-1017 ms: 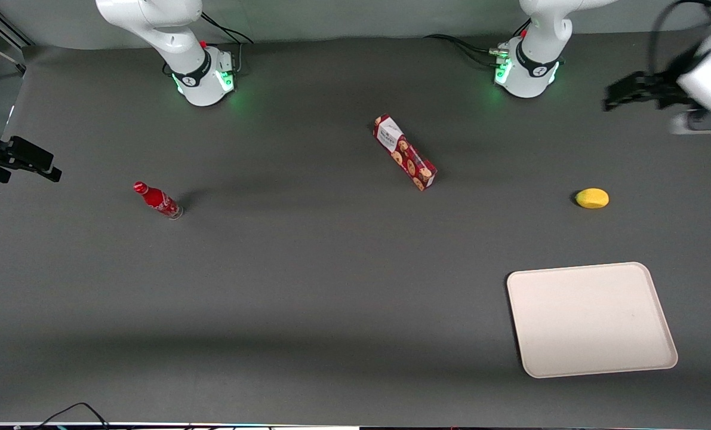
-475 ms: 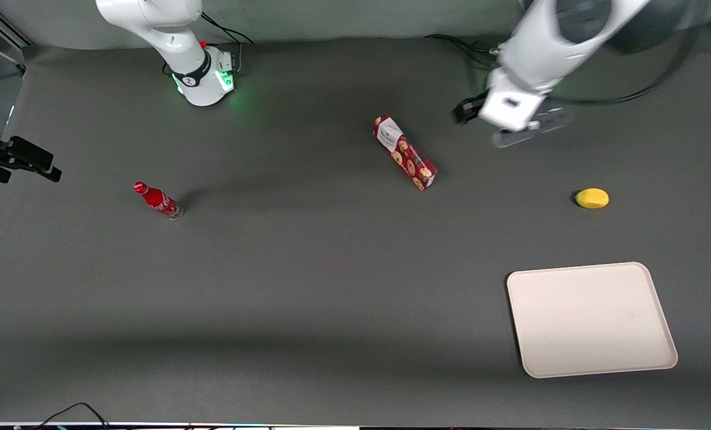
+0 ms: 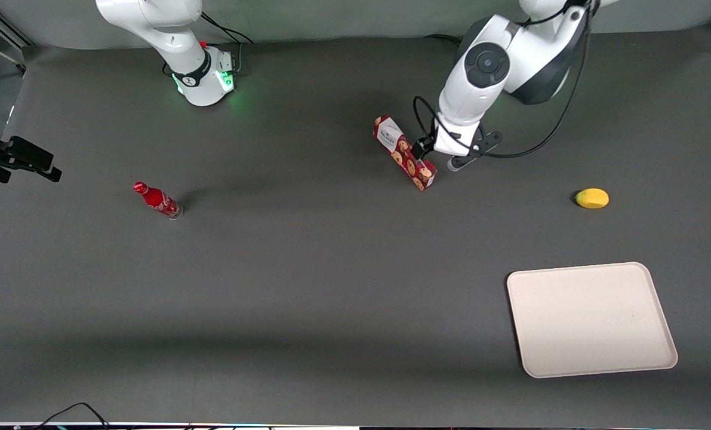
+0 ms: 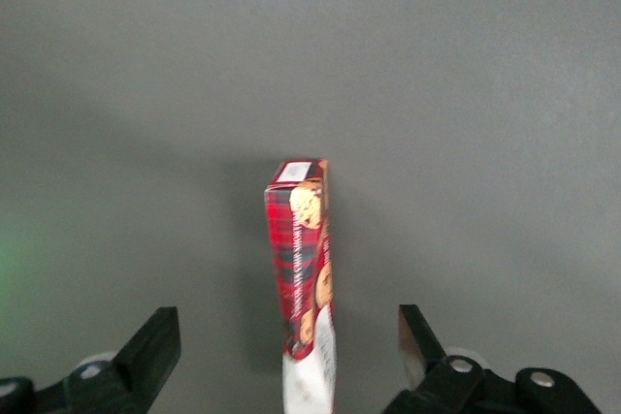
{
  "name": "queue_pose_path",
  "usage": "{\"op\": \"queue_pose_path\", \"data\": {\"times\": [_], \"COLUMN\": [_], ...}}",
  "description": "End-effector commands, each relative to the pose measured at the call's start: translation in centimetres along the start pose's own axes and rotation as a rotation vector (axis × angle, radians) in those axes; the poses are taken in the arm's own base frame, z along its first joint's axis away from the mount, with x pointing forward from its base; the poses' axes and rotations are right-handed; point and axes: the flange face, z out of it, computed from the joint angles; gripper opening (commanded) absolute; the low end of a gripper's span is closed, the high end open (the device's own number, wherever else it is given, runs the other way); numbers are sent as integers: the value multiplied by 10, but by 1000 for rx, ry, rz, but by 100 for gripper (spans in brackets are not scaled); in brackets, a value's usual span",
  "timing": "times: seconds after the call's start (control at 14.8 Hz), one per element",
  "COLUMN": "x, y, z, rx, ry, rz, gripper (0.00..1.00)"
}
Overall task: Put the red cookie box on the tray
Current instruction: 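Move the open left gripper over the red tartan shortbread box, then lower the left gripper around the box and close on it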
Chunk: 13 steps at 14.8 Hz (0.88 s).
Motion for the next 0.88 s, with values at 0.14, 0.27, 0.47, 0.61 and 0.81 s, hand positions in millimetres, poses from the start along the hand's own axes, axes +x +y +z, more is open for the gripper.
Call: {"op": "queue_pose_path", "data": {"times": [0.14,0.27,0.47,0.61,0.81], "x": [-17,-21,-25,-35,-44], "y": [6,9,8,13,14], "z": [78,99,123,129,133], "rx": [-27,-7,25,-2,-1], "ry": [32,61,126,127,123], "rz": [-66,-83,-110,-130,-124], "gripper": [100,100,100,100,100]}}
